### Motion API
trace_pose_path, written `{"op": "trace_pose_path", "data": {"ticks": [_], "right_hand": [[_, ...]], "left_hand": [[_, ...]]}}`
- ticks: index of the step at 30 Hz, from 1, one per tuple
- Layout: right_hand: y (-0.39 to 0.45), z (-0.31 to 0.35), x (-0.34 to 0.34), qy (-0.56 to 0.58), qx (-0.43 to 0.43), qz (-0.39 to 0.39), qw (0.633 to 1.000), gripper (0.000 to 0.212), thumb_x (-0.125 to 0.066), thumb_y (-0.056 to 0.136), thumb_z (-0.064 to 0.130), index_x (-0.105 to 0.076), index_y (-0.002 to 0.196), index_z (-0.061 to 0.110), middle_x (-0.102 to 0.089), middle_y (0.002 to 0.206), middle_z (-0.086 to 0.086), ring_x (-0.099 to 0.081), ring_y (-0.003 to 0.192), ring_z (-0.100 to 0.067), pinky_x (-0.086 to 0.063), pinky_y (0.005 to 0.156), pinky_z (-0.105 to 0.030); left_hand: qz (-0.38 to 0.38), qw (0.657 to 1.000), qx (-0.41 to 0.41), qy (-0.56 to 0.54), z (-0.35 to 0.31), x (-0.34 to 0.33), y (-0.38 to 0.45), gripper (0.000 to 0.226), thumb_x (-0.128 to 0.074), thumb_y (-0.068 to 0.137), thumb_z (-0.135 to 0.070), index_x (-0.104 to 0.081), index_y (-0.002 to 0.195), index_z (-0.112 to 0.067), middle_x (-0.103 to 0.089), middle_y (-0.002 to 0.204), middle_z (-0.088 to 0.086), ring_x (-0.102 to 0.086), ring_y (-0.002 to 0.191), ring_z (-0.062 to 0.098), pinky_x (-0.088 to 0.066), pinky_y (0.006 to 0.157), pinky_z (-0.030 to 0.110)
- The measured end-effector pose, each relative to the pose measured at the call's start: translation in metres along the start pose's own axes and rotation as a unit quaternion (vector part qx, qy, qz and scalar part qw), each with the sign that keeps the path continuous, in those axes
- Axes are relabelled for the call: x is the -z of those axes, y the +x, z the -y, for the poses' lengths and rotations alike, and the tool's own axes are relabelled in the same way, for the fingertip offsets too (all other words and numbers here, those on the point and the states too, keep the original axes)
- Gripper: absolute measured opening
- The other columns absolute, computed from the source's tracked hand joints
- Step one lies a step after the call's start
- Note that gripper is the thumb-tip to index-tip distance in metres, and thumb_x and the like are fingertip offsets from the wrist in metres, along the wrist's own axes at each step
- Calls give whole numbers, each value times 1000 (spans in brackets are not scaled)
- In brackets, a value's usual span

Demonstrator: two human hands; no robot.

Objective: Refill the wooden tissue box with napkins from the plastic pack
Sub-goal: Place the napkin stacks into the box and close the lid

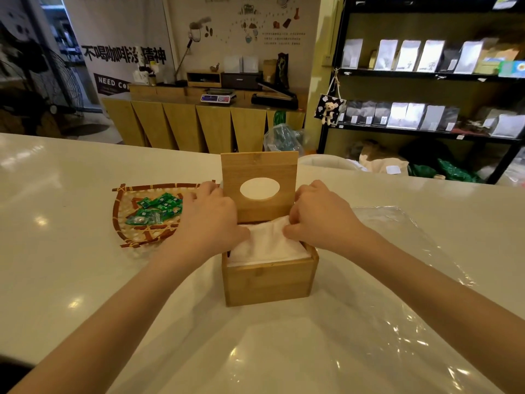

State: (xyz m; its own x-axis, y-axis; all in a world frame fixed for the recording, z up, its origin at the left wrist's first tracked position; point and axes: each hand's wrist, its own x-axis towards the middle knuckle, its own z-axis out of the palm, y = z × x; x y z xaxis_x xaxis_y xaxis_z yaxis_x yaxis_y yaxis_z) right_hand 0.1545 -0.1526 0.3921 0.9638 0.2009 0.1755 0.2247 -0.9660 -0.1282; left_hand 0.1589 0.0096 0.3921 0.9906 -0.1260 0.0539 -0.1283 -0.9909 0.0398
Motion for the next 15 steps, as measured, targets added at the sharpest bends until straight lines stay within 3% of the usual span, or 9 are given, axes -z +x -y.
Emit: {"op": "trace_pose_path", "data": {"ticks": [5, 9, 11, 13, 15], "right_hand": [[2, 5, -11, -18, -23, 19, 999, 31, -57, 84, 36, -66, 102, 13, -57, 107, -5, -45, 105, -21, -47, 85, -34], [0, 3, -9, -27, -15, -21, 999, 23, -57, 85, 31, -66, 98, 15, -58, 107, -5, -47, 101, -21, -46, 80, -33], [-1, 0, -2, -16, 2, -49, 999, 18, -60, 84, 27, -66, 97, 17, -58, 110, -4, -50, 103, -22, -44, 78, -32], [-2, -3, 13, 66, 13, 9, 998, 19, -65, 81, 27, -68, 99, 21, -61, 109, 0, -54, 104, -19, -43, 76, -27], [-3, -4, 27, 97, 26, 151, 983, 36, -67, 79, 29, -63, 115, 24, -59, 115, 3, -53, 108, -17, -39, 79, -24]], "left_hand": [[62, 997, 32, 35, -4, -10, 6, 30, -49, 86, -38, -65, 98, -16, -43, 141, 7, -13, 140, 29, -4, 112, 60], [-21, 997, 46, 65, -6, -8, 0, 16, -56, 86, -28, -65, 96, -19, -48, 138, 8, -17, 141, 32, -5, 109, 66], [-65, 996, 35, 55, -5, -4, -6, 17, -60, 84, -32, -66, 94, -21, -52, 132, 5, -23, 139, 30, -8, 110, 65], [-42, 999, 6, -8, -2, 2, -10, 24, -63, 78, -44, -67, 94, -26, -56, 119, 1, -35, 131, 26, -19, 110, 63], [53, 997, -14, -50, 2, 6, -11, 43, -65, 71, -55, -62, 108, -33, -53, 122, -2, -35, 129, 24, -26, 107, 61]]}}
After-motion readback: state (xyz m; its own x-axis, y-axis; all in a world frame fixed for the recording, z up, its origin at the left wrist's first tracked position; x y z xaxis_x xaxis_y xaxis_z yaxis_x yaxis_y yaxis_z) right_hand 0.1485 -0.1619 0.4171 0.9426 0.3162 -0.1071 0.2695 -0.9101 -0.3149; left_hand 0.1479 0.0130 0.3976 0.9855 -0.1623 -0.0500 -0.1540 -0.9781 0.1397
